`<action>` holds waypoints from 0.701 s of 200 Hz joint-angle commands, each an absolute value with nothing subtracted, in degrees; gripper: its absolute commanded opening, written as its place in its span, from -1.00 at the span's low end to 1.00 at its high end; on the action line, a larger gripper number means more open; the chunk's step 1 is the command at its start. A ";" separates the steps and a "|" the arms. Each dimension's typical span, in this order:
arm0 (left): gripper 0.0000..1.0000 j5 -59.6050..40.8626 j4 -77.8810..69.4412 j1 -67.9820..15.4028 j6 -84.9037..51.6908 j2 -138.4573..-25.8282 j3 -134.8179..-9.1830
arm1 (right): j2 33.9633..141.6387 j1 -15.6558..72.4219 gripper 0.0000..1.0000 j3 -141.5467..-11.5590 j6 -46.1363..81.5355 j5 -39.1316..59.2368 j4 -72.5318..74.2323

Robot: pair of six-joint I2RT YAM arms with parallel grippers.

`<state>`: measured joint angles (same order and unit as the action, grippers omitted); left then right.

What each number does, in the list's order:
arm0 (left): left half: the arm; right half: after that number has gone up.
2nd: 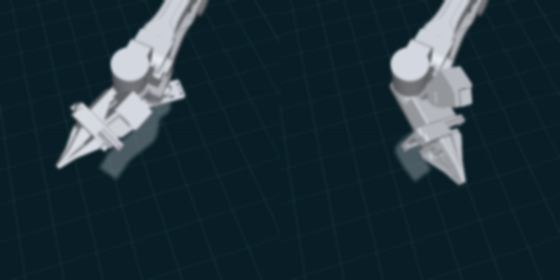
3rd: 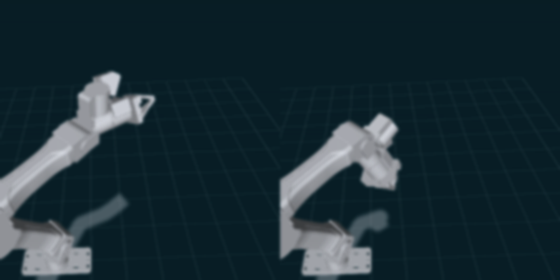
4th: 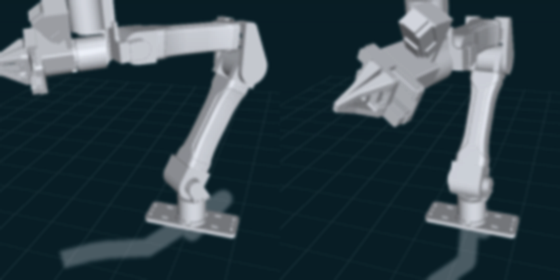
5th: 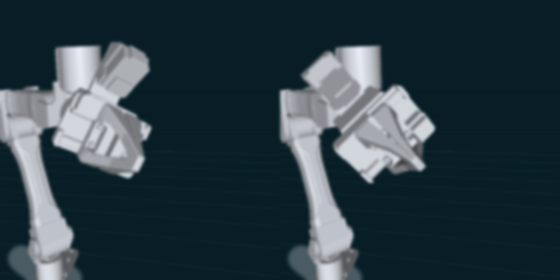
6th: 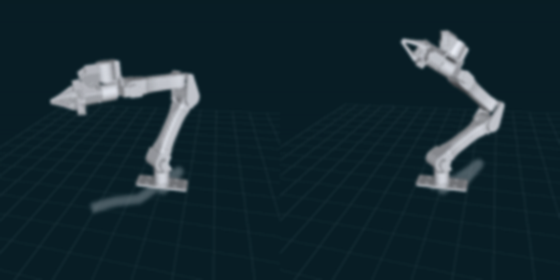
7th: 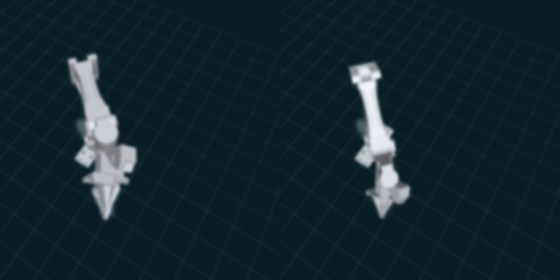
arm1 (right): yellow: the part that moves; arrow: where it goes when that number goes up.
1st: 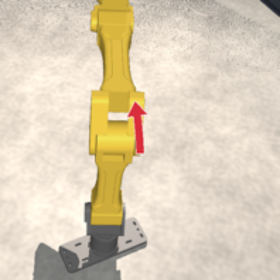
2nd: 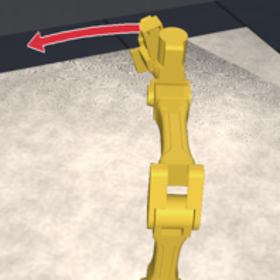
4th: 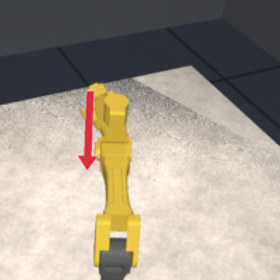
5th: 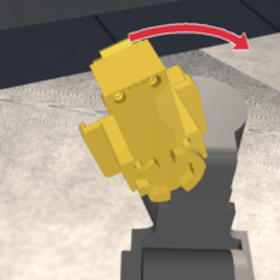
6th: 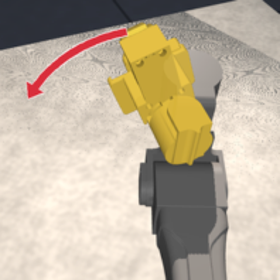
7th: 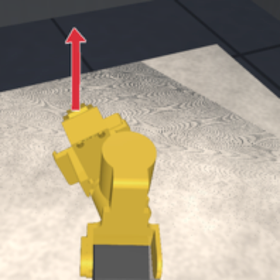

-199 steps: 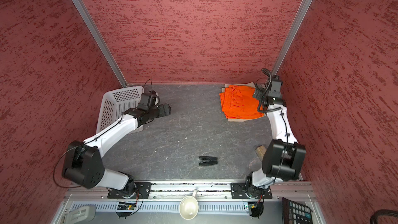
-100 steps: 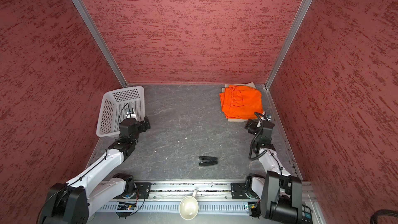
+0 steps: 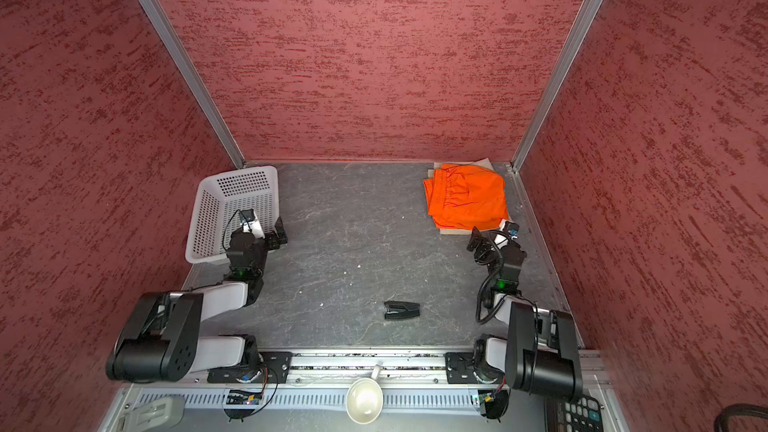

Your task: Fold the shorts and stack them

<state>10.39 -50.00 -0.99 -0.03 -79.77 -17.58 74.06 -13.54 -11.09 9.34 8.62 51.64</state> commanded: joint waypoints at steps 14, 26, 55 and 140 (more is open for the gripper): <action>0.99 6.43 -51.75 -0.53 0.07 -87.64 -20.81 | 81.56 -13.05 0.98 -11.33 8.58 12.92 69.92; 0.99 2.84 -52.65 1.59 -1.27 -87.98 -21.06 | 84.49 -12.13 0.98 -10.86 7.83 12.45 73.30; 0.99 3.68 -52.19 1.29 -1.24 -87.76 -21.01 | 87.64 -10.45 0.98 -8.82 6.37 10.00 78.90; 0.99 4.10 -52.45 1.12 -1.06 -87.91 -21.01 | 88.96 -8.88 0.98 -13.53 4.92 9.53 71.70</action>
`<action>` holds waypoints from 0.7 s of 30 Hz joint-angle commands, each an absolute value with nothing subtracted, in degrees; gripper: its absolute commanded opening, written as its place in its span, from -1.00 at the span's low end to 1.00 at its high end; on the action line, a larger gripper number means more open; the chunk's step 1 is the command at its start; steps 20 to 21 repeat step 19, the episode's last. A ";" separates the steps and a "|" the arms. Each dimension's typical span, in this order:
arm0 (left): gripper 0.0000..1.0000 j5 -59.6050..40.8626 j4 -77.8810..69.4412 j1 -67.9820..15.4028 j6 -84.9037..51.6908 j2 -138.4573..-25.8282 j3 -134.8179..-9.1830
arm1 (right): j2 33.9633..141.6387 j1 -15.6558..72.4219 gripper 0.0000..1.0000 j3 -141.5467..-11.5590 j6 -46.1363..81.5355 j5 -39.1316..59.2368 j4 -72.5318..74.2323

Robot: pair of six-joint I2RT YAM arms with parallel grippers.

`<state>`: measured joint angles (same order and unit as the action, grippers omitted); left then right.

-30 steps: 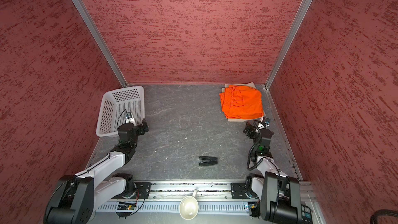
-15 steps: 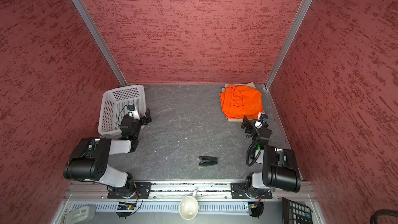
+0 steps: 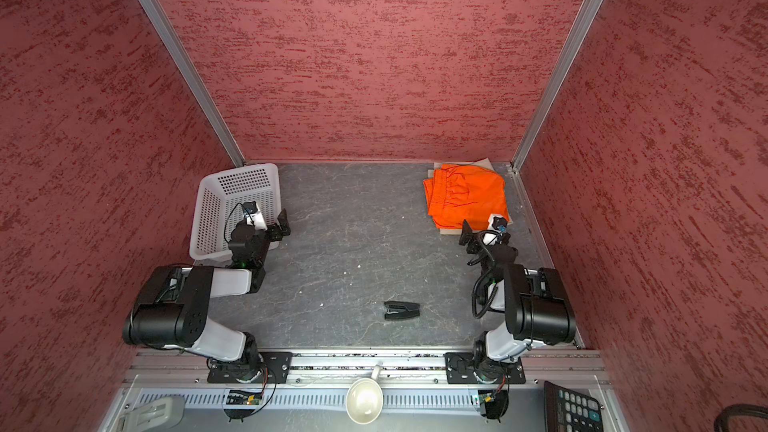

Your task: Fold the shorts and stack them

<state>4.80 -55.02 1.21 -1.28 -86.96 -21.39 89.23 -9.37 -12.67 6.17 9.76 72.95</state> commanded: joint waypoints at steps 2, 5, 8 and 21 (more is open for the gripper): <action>0.99 4.13 -52.43 1.08 -1.12 -87.91 -21.01 | 88.93 -8.88 0.98 -13.49 4.85 9.58 71.83; 0.99 4.13 -52.46 1.06 -1.14 -87.97 -21.01 | 88.95 -8.88 0.98 -13.47 4.91 9.58 71.89; 0.99 4.11 -52.42 1.06 -1.12 -87.92 -21.01 | 88.95 -8.88 0.98 -13.47 4.88 9.58 71.83; 1.00 4.11 -52.44 1.07 -1.11 -87.96 -21.03 | 88.95 -8.87 0.98 -13.88 4.87 9.40 71.13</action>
